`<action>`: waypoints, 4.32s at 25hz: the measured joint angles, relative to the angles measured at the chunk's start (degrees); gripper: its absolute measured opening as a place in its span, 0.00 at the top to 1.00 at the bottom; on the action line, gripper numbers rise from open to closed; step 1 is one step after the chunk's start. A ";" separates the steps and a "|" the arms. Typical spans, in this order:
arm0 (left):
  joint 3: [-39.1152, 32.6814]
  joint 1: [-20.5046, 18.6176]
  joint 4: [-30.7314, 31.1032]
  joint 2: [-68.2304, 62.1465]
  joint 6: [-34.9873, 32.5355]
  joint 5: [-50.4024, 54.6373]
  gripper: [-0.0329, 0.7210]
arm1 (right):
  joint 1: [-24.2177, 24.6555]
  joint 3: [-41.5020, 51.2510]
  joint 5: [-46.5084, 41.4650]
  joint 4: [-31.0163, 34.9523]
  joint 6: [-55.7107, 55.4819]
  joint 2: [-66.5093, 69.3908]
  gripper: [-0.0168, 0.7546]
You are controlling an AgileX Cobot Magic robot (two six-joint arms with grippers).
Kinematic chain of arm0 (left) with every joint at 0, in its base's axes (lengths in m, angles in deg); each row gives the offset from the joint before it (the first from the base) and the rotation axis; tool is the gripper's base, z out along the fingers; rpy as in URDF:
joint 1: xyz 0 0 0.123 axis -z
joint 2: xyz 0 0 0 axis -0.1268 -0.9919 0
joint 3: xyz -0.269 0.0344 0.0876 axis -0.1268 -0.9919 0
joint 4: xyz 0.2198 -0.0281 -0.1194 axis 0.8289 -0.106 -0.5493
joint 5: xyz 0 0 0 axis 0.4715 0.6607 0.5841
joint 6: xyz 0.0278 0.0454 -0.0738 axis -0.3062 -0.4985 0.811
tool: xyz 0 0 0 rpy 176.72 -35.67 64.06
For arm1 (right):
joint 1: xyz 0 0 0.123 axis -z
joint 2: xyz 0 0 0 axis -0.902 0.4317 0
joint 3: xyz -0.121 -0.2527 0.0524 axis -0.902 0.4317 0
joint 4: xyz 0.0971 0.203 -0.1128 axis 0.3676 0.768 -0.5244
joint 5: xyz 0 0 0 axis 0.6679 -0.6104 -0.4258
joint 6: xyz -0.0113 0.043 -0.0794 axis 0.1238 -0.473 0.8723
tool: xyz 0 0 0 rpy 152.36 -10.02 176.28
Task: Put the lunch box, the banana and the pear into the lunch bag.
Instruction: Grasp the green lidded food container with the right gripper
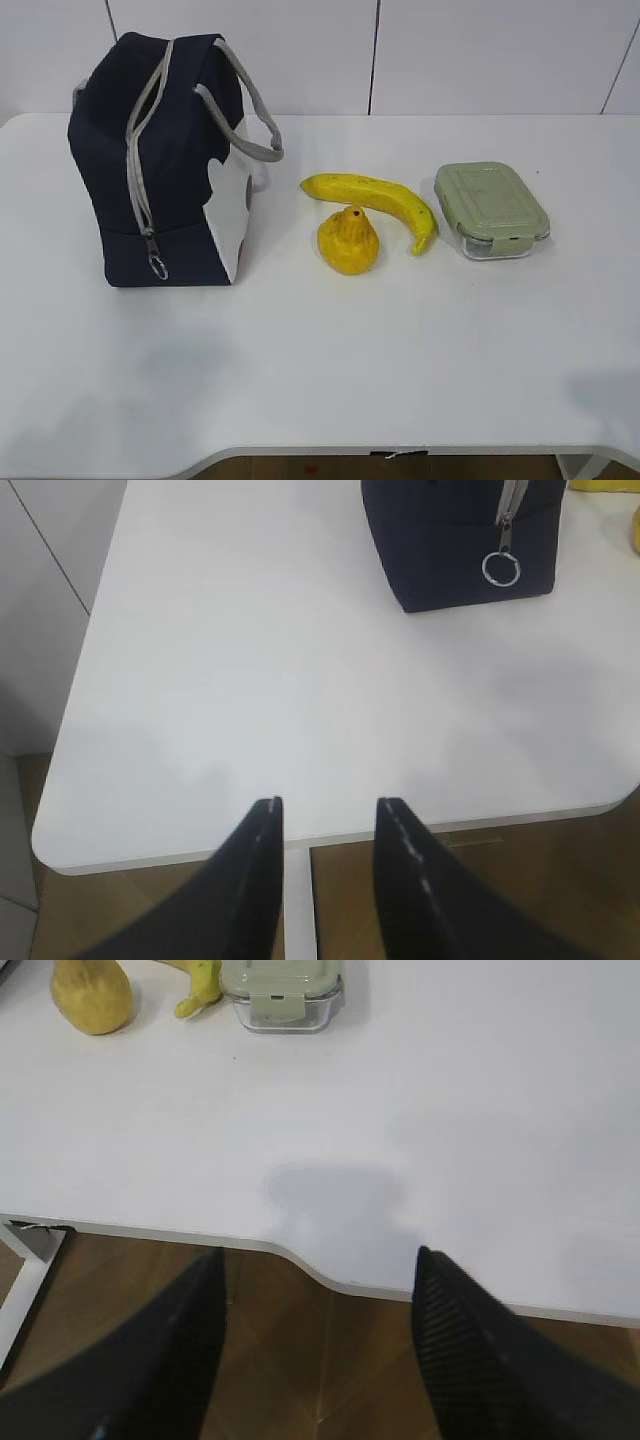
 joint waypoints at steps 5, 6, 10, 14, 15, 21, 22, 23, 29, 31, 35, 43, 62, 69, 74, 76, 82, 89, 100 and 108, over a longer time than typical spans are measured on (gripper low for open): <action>0.00 0.00 0.00 0.00 0.00 0.00 0.64 | 0.00 0.00 0.00 0.00 0.00 0.00 0.36; 0.00 0.00 0.00 0.00 0.00 0.00 0.64 | 0.00 0.00 0.00 0.00 0.00 0.00 0.36; 0.00 0.00 0.00 0.00 0.00 0.00 0.64 | 0.00 0.00 0.00 0.00 0.00 0.00 0.36; 0.00 0.00 0.00 0.00 0.00 0.00 0.64 | 0.00 0.00 0.00 0.00 0.00 0.00 0.36; 0.00 0.00 0.00 0.00 0.00 0.00 0.64 | 0.00 0.00 0.00 0.00 0.00 0.00 0.36; 0.00 0.00 0.00 0.00 0.00 0.00 0.64 | 0.00 0.00 0.00 0.00 0.00 0.00 0.36; 0.00 0.00 0.00 0.00 0.00 0.00 0.64 | 0.00 0.00 0.00 0.00 0.00 0.00 0.36; 0.00 0.00 0.00 0.00 0.00 0.00 0.64 | 0.00 0.00 0.00 0.00 0.00 0.00 0.36; 0.00 0.00 0.00 0.00 0.00 0.00 0.64 | 0.00 0.00 0.00 0.00 0.00 0.00 0.36; 0.00 0.00 0.00 0.00 0.00 0.00 0.64 | 0.00 0.00 0.00 0.00 0.00 0.00 0.36; 0.00 0.00 0.00 0.00 0.00 0.00 0.64 | 0.00 0.00 0.00 0.00 0.00 0.00 0.36; 0.00 0.00 0.00 0.00 0.00 0.00 0.64 | 0.00 0.00 0.00 0.00 0.00 0.00 0.36; 0.00 0.00 0.00 0.00 0.00 0.00 0.64 | 0.00 -11.03 29.63 0.57 -4.61 26.55 0.36; 0.00 0.00 0.00 0.00 0.00 0.00 0.64 | 0.00 -21.11 30.47 0.57 -7.88 45.25 0.36; 0.00 0.00 0.00 0.00 0.00 0.00 0.64 | 0.00 -27.33 30.50 1.01 -9.86 57.04 0.36; 0.00 0.00 0.00 0.00 0.00 0.00 0.64 | 0.00 -28.93 30.50 1.01 -9.99 61.10 0.36; 0.00 0.00 0.00 0.00 0.00 0.00 0.64 | 0.09 -34.87 29.85 1.01 -10.02 72.88 0.36; 0.00 0.00 0.00 0.00 0.00 0.00 0.64 | 0.09 -41.50 27.74 1.53 -10.11 84.32 0.36; 0.00 0.00 0.00 0.00 0.00 0.00 0.64 | 1.71 -54.18 19.85 16.71 1.18 98.70 0.36; 0.00 0.00 0.00 0.00 0.00 0.00 0.64 | 8.49 -63.97 9.33 32.36 15.32 107.03 0.36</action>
